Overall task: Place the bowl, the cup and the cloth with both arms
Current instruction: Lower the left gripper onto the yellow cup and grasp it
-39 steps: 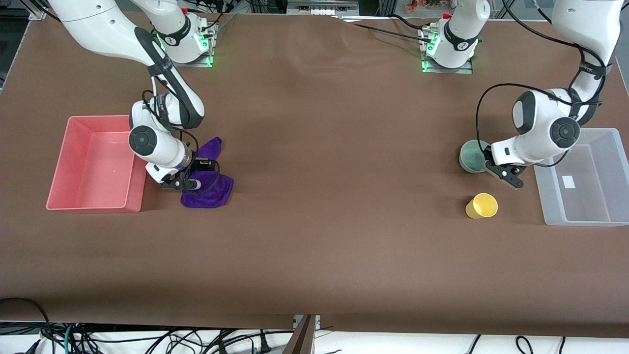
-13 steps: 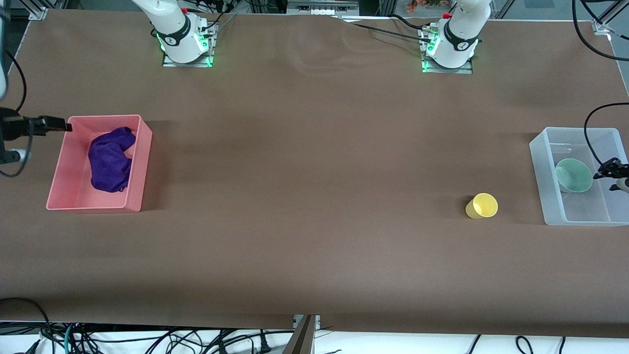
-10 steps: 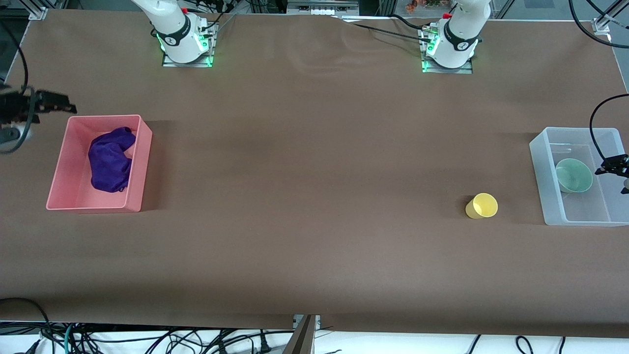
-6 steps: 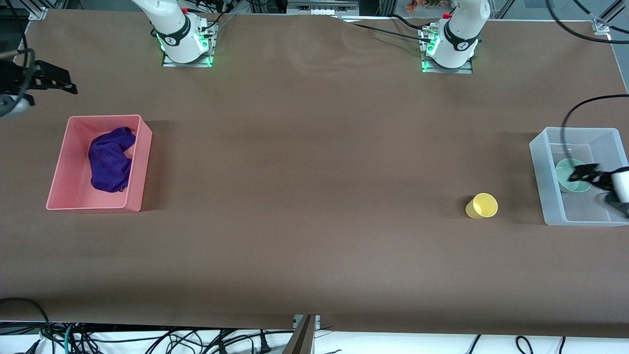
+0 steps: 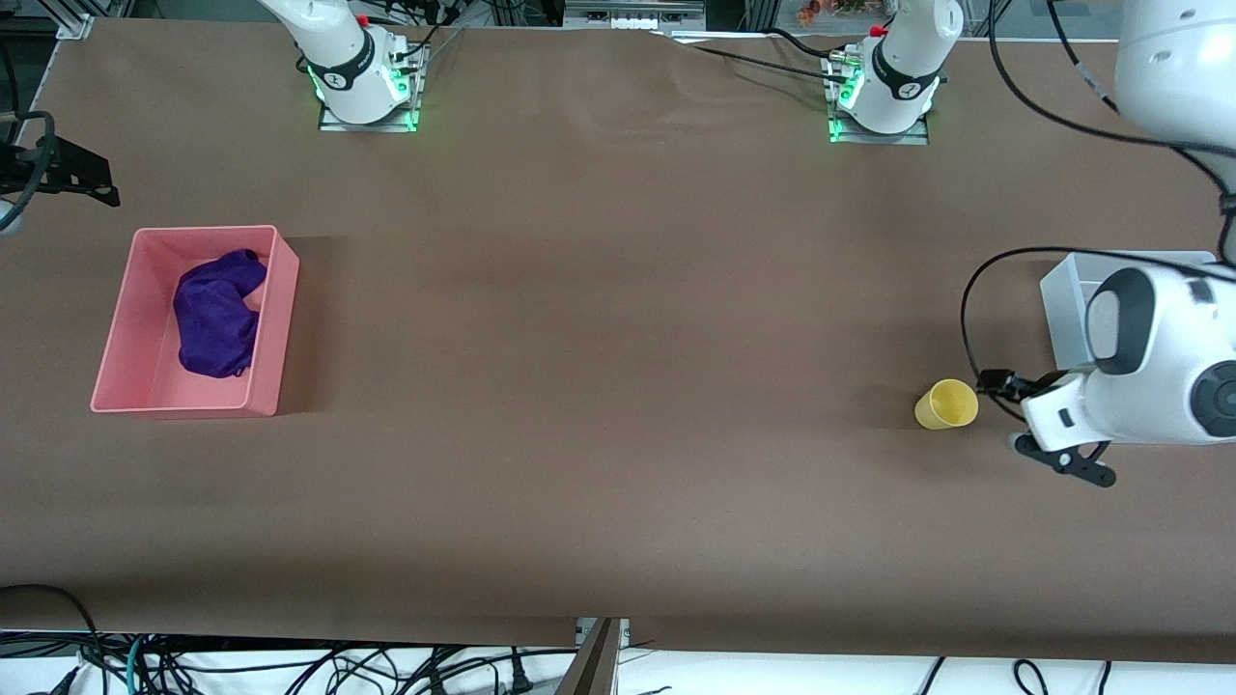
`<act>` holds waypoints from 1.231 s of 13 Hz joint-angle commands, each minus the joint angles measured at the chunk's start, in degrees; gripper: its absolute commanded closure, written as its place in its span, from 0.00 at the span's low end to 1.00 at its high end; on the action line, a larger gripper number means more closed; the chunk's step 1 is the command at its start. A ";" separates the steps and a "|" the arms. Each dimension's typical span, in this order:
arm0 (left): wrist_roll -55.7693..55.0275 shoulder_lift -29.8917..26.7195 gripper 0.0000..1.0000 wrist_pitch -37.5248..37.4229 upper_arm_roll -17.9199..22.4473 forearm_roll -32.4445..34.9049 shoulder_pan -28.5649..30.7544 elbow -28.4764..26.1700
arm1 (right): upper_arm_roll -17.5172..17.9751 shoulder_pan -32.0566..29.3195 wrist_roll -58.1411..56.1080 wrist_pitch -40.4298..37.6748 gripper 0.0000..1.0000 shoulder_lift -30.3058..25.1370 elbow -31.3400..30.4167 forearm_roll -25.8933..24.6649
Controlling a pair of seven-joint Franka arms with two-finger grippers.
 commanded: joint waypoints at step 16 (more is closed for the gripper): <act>11.37 -7.64 1.00 -10.60 2.76 -2.72 5.22 -1.06 | 0.63 0.12 9.74 -1.36 0.00 0.84 0.73 2.85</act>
